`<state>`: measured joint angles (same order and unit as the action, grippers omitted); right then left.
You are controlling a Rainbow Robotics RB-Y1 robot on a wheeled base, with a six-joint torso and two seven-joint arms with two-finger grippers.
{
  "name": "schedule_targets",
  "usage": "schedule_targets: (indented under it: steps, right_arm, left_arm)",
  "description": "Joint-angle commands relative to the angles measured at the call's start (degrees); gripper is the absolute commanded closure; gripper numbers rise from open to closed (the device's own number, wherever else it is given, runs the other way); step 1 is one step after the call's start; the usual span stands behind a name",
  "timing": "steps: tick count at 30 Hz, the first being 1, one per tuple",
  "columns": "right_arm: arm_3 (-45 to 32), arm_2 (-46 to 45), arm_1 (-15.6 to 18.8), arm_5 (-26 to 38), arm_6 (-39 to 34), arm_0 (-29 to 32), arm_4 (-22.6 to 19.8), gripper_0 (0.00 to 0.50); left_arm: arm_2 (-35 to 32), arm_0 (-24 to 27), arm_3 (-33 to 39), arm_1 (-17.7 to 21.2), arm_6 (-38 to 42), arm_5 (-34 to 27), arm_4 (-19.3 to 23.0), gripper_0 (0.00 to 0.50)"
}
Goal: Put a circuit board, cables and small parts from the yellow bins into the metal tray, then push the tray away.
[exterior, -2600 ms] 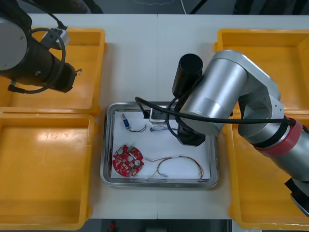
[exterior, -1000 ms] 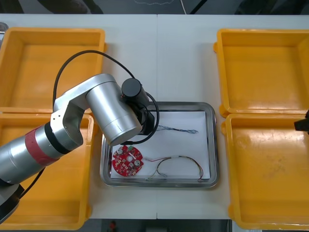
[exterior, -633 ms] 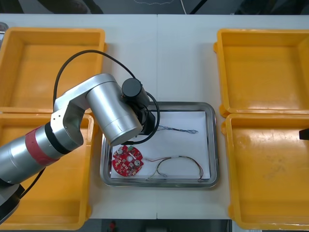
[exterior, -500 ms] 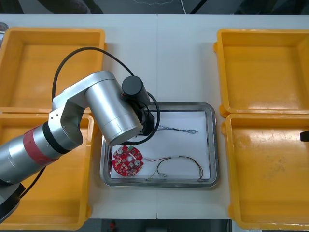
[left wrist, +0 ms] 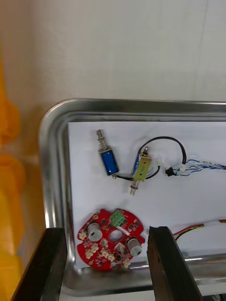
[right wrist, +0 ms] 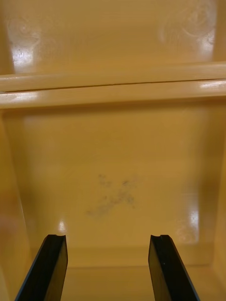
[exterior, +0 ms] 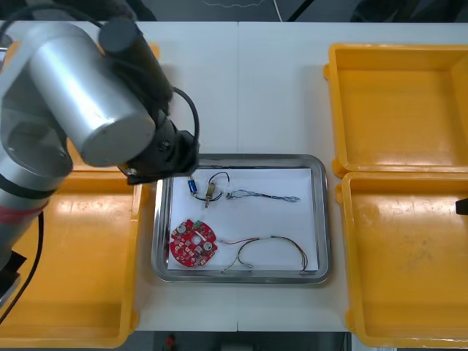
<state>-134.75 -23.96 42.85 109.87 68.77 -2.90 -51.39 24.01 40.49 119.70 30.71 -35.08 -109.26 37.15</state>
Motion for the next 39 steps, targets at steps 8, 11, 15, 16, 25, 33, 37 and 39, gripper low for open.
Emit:
schedule_targets:
  steps: [8, 11, 15, 16, 25, 33, 37, 39]
  right_arm:
    - [-5.0, 6.5, 2.9, 0.1, -0.8, -5.0, -1.9, 0.000]
    - [-5.3, 9.9, 2.9, 0.1, -0.8, -7.7, -2.3, 0.000]
    - [-5.3, 14.4, 2.9, 0.1, -0.7, -11.7, -4.9, 0.000]
    - [-5.3, 16.2, 2.9, 0.1, -0.5, -13.1, -5.3, 0.000]
    - [-5.3, 31.9, 2.3, 0.1, 0.8, -23.2, -4.7, 0.000]
    - [-5.3, 49.5, -3.4, 0.1, 3.4, -32.3, 1.2, 0.000]
    - [-5.1, 58.6, -6.3, 0.1, 5.4, -35.8, 7.2, 0.000]
    - [-4.1, 62.2, -7.3, 0.1, 8.1, -37.0, 9.6, 0.000]
  left_arm:
    - [-15.7, -6.0, 6.2, 10.9, -17.3, -0.7, 7.3, 0.000]
    - [-19.4, -8.8, 7.0, 12.9, -20.2, -0.7, 8.3, 0.000]
    - [-24.4, -12.5, 7.1, 15.3, -23.5, -0.7, 9.5, 0.000]
    - [-25.9, -13.7, 7.0, 16.1, -24.9, -0.7, 9.8, 0.000]
    - [-35.0, -21.3, 6.9, 19.7, -30.9, -0.7, 12.5, 0.000]
    - [-41.7, -27.3, 6.7, 20.3, -36.8, -0.7, 14.5, 0.000]
    - [-41.7, -29.9, 6.5, 20.2, -37.3, -0.7, 14.9, 0.000]
    - [-41.7, -31.1, 6.2, 19.9, -37.8, -0.7, 14.9, 0.000]
